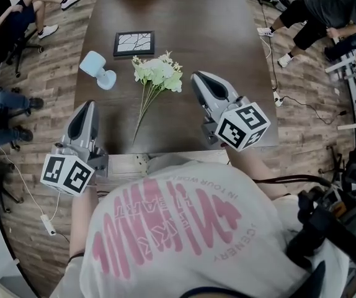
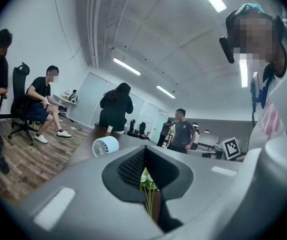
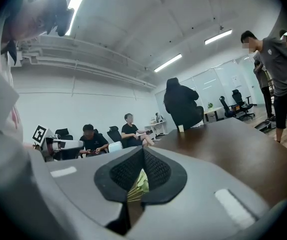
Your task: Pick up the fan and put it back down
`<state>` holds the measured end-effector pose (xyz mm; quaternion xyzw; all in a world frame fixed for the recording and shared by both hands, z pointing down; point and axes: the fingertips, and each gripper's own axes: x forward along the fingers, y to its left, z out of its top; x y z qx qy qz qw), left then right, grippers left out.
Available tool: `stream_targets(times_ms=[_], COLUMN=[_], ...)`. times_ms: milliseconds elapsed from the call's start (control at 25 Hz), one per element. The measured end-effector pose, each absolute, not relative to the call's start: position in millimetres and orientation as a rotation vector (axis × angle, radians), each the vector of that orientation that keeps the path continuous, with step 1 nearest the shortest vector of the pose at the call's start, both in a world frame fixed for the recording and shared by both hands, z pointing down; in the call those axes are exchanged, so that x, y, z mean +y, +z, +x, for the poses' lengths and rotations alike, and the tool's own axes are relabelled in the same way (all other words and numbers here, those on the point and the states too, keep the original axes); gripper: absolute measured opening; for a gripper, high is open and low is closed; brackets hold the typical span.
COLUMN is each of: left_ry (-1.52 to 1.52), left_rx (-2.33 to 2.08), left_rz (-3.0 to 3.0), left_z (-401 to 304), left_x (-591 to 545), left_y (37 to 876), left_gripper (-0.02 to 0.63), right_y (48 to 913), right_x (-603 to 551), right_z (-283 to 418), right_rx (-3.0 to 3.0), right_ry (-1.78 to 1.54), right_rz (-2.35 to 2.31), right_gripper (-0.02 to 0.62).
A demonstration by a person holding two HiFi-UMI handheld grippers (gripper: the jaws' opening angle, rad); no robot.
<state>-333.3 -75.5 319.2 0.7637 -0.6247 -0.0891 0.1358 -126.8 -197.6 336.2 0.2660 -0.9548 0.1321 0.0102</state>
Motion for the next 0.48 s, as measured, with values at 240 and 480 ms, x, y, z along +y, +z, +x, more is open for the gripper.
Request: stream_targets(times_ms=[240,480], left_ry=[-0.258,-0.256], left_rx=[-1.804,-1.804], left_rz=[2.216,2.202], left_z=[-330.0,-332.4], left_x=[-72.7,-80.9], left_y=[317.9,319.2], left_gripper=[0.017,0.017], right_y=[338.9,340.3], right_x=[-192.2,-199.1], right_z=[-123.6,-127.3], right_rx=[-2.975,-2.968], right_ry=[0.432,0.438], right_rz=[0.832,0.820], right_gripper=[0.005,0.005])
